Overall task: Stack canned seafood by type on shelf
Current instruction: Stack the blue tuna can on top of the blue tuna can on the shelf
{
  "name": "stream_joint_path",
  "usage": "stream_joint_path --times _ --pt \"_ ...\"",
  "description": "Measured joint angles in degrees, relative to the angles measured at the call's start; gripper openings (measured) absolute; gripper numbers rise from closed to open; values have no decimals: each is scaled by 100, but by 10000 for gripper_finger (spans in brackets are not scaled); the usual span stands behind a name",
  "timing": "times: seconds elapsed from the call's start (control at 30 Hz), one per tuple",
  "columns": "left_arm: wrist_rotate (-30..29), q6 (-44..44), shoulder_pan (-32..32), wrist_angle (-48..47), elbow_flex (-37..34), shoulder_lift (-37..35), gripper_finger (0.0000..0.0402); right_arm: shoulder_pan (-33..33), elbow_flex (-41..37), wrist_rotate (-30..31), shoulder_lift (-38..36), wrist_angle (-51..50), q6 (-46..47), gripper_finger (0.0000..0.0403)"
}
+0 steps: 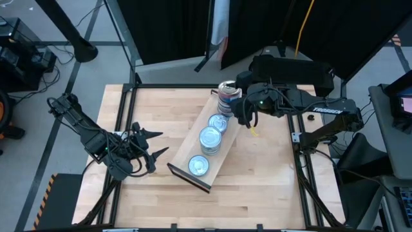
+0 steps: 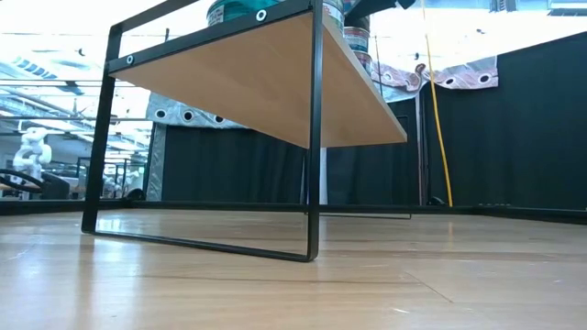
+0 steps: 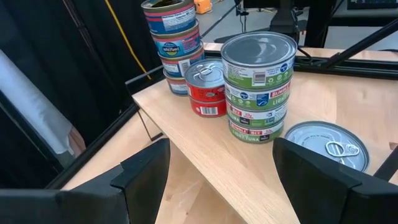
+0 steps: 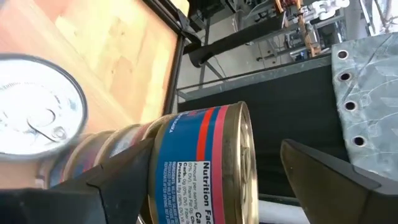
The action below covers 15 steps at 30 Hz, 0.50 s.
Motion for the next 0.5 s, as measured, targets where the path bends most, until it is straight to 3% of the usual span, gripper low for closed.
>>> stream_joint_path --times 0.5 --pt "173 2 0 1 0 0 283 -319 2 -700 2 -17 908 341"
